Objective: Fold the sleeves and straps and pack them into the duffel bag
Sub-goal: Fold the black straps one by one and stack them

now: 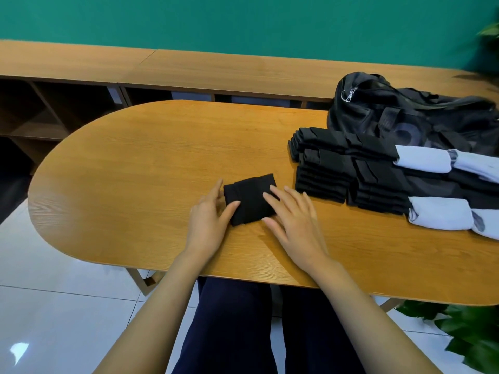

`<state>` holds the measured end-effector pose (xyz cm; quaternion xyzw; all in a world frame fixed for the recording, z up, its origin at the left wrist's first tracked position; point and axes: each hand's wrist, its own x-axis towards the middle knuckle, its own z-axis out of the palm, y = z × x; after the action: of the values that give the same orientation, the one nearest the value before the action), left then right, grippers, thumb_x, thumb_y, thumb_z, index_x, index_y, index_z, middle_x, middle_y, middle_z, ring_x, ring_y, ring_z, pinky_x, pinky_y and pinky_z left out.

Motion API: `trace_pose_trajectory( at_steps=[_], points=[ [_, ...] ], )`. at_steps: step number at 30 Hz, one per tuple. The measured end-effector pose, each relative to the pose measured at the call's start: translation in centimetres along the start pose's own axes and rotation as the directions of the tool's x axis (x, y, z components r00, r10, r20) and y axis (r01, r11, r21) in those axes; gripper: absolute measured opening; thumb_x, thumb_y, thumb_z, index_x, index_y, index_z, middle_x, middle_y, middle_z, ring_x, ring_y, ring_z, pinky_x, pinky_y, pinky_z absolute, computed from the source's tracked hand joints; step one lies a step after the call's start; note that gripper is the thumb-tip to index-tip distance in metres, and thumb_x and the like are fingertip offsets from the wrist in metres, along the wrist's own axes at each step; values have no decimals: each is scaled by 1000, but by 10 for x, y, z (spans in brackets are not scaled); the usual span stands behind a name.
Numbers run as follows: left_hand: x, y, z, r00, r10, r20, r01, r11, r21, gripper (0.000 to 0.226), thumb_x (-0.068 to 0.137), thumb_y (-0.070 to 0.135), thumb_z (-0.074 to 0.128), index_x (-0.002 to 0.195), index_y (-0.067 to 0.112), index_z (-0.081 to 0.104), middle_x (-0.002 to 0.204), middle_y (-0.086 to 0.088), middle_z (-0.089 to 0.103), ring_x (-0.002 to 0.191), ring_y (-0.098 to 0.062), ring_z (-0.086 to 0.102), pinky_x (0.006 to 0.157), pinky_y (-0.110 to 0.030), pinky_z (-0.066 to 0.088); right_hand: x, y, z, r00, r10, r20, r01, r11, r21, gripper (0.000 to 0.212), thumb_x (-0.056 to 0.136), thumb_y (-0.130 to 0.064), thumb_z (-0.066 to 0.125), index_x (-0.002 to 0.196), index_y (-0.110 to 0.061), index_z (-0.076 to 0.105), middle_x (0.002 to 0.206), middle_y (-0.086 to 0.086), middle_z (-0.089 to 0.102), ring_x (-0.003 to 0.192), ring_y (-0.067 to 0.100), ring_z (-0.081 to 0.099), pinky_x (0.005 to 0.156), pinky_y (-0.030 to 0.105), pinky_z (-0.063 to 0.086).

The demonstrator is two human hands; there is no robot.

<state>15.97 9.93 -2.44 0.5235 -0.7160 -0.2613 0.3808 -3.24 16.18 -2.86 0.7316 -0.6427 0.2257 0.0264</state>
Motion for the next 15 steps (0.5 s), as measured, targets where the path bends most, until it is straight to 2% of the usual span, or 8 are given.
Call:
trace_pose_trajectory(
  at_steps=[1, 3, 7, 10, 15],
  points=[
    [1, -3, 1, 1000, -7, 4, 7, 999, 35, 72, 92, 36, 64, 153, 18, 29, 144, -3, 50, 133, -16, 44, 110, -38, 39, -2, 1, 3, 999, 12, 52, -11, 1000, -17, 56, 99, -51, 29, 147, -26, 41, 155, -5, 37, 146, 17, 24, 120, 48, 18],
    [2, -7, 3, 1000, 23, 21, -25, 997, 68, 78, 90, 40, 65, 154, 19, 25, 156, 1, 34, 144, -14, 27, 117, -42, 29, -5, 2, 8, 992, 31, 120, -28, 999, -24, 60, 97, -56, 21, 148, -29, 40, 156, -7, 35, 148, 16, 20, 121, 48, 13],
    [-3, -18, 4, 981, 91, 170, -116, 983, 142, 76, 88, 43, 66, 152, 25, 30, 158, 7, 29, 149, -11, 13, 122, -48, 11, -7, 4, 12, 988, 57, 142, -59, 998, 10, 64, 95, -59, 16, 148, -30, 39, 155, -10, 35, 149, 13, 17, 122, 45, 6],
    [-7, -23, 6, 976, 94, 199, -130, 975, 178, 67, 91, 39, 63, 150, 26, 35, 156, 6, 34, 149, -10, 13, 123, -45, 0, -7, 2, 11, 988, 65, 137, -72, 997, 42, 64, 95, -59, 16, 146, -29, 41, 154, -11, 37, 148, 10, 16, 122, 44, 5],
    [-8, -22, 9, 979, 119, 163, -154, 962, 226, 52, 97, 38, 53, 146, 23, 44, 150, 4, 45, 146, -12, 23, 122, -42, -3, -8, 0, 7, 991, 44, 128, -55, 995, 85, 56, 97, -58, 21, 130, -28, 55, 153, -10, 39, 148, 8, 15, 122, 43, 2]
  ],
)
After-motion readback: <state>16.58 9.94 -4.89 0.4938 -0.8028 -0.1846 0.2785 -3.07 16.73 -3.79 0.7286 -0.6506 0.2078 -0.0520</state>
